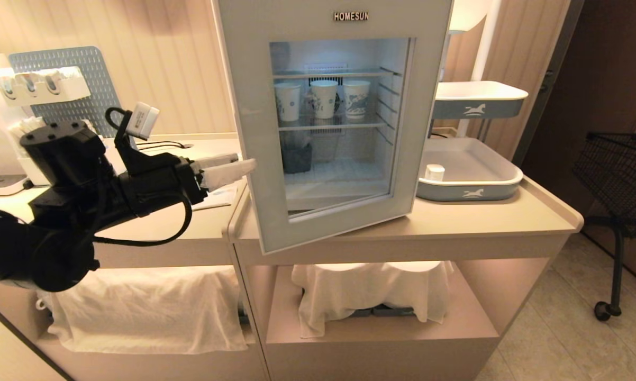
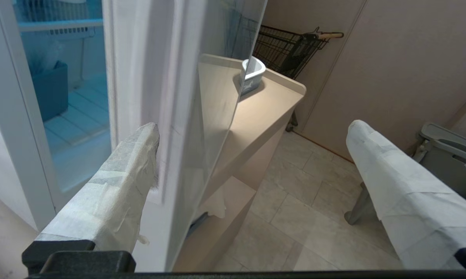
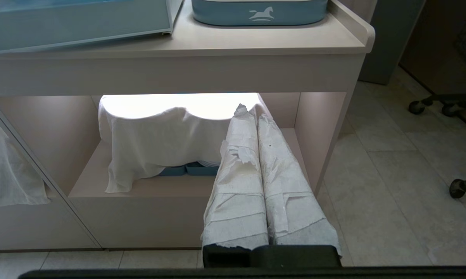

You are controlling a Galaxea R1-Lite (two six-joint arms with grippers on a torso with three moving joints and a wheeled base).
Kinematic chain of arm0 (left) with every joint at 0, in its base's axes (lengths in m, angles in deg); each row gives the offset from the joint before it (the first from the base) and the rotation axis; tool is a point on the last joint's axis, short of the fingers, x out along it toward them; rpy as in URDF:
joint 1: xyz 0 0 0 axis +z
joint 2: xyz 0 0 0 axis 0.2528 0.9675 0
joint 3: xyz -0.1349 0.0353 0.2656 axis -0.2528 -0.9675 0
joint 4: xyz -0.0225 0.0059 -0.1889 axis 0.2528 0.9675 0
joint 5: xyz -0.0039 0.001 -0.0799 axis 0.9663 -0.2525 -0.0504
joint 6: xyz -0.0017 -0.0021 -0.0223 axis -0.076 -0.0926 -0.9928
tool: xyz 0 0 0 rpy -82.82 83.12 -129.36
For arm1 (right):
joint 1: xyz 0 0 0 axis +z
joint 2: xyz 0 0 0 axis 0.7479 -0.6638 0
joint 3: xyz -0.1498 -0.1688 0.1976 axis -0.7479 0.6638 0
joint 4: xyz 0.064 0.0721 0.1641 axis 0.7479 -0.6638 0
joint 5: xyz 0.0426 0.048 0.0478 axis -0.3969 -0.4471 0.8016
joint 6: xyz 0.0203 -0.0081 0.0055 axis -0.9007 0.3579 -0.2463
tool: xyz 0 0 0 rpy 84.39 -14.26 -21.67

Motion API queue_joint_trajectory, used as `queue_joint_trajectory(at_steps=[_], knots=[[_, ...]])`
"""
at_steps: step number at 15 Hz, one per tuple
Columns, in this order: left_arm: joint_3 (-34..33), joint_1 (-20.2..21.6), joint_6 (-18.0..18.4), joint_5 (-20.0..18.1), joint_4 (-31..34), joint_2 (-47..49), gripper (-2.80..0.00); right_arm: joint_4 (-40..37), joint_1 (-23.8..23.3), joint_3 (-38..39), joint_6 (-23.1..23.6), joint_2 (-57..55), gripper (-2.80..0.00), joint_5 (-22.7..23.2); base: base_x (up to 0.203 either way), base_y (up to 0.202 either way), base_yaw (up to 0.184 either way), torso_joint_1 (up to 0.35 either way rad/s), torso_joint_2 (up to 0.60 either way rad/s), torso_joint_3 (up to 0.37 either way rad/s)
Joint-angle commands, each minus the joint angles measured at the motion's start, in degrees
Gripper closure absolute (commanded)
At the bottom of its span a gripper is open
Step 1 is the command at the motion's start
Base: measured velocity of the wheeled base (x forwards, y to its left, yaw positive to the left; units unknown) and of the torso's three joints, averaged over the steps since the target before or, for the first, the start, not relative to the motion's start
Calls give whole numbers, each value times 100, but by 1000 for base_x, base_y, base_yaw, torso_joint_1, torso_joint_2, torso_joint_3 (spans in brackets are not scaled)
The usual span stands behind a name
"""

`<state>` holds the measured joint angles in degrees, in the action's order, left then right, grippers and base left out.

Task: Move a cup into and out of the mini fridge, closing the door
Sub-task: Open the freezer door

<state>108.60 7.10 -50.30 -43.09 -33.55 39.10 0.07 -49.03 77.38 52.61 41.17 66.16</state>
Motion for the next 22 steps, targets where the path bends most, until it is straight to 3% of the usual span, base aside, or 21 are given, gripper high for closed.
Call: queue_joint_trajectory(at_steps=[1,7,8,16,22], knots=[[-161,64,-12,-15,-7,-243,-280,2,1,53,5,11,0,4,0,0,0,0,0,0],[-392,143,2,-18,73,-646,-280,2,1,53,5,11,0,4,0,0,0,0,0,0],[-415,202,18,-23,175,-757,0,2,1,53,5,11,0,4,0,0,0,0,0,0],[-372,498,87,-24,799,-1227,0,2,1,53,5,11,0,4,0,0,0,0,0,0],[-123,667,738,109,2013,-1498,0,2,1,53,5,11,0,4,0,0,0,0,0,0]])
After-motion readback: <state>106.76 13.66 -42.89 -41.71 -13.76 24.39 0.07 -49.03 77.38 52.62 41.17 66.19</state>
